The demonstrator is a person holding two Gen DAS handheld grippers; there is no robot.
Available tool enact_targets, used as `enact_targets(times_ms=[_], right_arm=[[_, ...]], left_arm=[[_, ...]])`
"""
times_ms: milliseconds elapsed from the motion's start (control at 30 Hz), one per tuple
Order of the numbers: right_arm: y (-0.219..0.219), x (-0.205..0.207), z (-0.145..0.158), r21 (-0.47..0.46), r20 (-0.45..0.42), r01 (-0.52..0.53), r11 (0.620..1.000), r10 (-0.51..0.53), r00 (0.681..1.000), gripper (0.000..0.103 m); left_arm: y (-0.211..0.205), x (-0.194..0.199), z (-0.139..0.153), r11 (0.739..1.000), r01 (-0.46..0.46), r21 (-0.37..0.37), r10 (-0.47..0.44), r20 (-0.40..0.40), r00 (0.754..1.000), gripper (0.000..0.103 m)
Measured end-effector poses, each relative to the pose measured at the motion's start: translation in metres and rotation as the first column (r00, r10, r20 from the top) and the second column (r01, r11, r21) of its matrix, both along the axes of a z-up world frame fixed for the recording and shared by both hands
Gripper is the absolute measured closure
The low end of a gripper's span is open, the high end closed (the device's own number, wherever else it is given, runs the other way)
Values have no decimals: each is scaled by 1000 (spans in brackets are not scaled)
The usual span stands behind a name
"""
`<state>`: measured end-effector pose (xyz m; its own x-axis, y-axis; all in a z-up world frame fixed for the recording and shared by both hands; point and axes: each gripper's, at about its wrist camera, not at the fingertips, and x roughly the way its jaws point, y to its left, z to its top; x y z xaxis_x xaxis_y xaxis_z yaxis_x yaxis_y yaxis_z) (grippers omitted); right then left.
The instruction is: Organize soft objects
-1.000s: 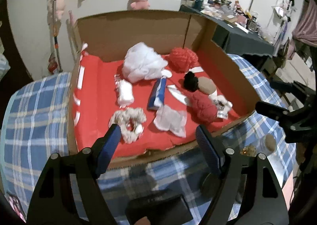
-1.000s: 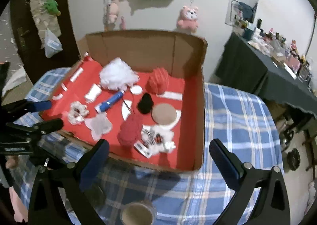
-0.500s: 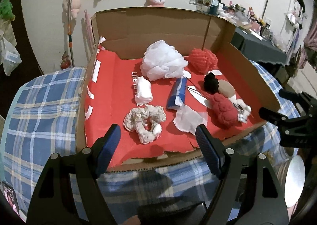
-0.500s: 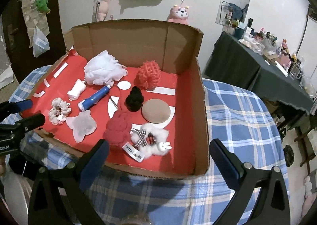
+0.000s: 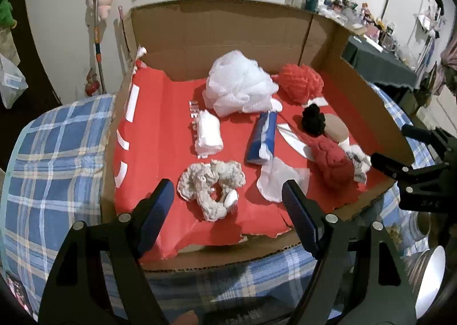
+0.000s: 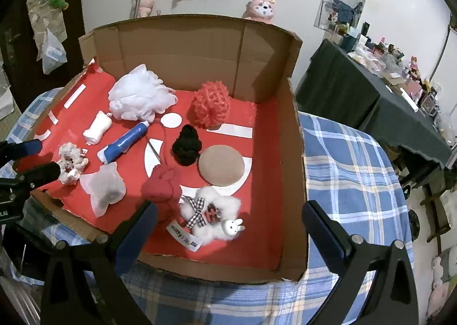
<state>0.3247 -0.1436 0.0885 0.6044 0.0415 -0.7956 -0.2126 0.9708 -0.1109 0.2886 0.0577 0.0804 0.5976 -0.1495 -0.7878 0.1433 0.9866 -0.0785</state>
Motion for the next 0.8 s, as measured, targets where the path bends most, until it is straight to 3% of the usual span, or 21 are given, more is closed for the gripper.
enact_targets(times_ms=[233,800], right_arm=[[1,-2,0,-9,-13,-12,1000,12,1000,0],[3,-2,-2,30,-55,-28,999,29,998,0]], left_arm=[[0,4,-10,1000,-5,14,6,-68,998,26],[1,4,-13,998,-20,54,24,-77,997,26]])
